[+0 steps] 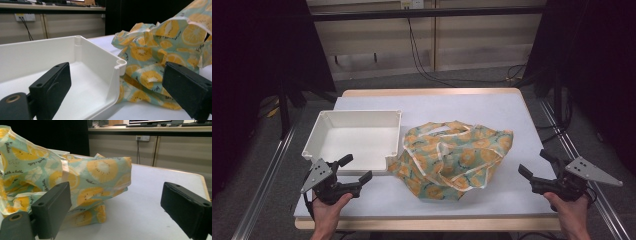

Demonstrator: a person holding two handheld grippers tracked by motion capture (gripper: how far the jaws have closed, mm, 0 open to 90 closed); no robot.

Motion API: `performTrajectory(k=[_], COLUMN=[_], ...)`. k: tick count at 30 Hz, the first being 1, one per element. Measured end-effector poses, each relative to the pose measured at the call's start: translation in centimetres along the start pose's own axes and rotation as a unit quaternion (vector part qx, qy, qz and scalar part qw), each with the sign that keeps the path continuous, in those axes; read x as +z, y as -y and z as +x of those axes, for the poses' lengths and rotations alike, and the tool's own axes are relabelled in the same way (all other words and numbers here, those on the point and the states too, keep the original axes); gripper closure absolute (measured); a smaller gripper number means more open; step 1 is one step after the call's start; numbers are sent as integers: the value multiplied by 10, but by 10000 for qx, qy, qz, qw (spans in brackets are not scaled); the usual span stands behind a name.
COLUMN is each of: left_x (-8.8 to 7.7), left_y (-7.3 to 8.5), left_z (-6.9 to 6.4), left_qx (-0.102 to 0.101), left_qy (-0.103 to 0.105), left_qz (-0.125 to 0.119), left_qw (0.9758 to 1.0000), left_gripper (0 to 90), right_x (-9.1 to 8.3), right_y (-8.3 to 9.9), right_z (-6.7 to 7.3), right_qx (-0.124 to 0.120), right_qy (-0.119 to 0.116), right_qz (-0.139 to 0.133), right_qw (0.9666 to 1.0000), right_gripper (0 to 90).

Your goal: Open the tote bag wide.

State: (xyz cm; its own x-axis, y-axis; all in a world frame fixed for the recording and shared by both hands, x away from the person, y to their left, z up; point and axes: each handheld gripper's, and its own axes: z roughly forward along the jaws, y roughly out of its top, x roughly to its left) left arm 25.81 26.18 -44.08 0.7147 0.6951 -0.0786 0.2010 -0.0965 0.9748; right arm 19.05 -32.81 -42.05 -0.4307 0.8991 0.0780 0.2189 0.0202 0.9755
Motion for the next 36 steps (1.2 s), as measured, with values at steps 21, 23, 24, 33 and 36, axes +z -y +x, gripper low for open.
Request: performTrajectory(k=[21,23,24,33,36], left_x=[3,3,2,2,4], left_y=[-4,-7,-8,-19,-24], left_z=[-9,-11,-12,-23,-22], left_qx=[68,66,117,154,147], left_qy=[165,326,355,422,486], left_qz=[604,712,731,789,790], left_qw=[9980,9969,9966,9959,9956], left_gripper=[306,369,371,521,590], right_x=[1,4,5,11,16], right_y=[-10,-14,-14,-29,-34], right_z=[6,12,13,27,29], right_qx=[53,2,-23,-166,-198], right_qy=[-942,-1076,-1116,-1327,-1533], right_qz=[450,658,669,763,752], right_qw=[9945,9920,9915,9881,9851], right_gripper=[361,395,403,452,494])
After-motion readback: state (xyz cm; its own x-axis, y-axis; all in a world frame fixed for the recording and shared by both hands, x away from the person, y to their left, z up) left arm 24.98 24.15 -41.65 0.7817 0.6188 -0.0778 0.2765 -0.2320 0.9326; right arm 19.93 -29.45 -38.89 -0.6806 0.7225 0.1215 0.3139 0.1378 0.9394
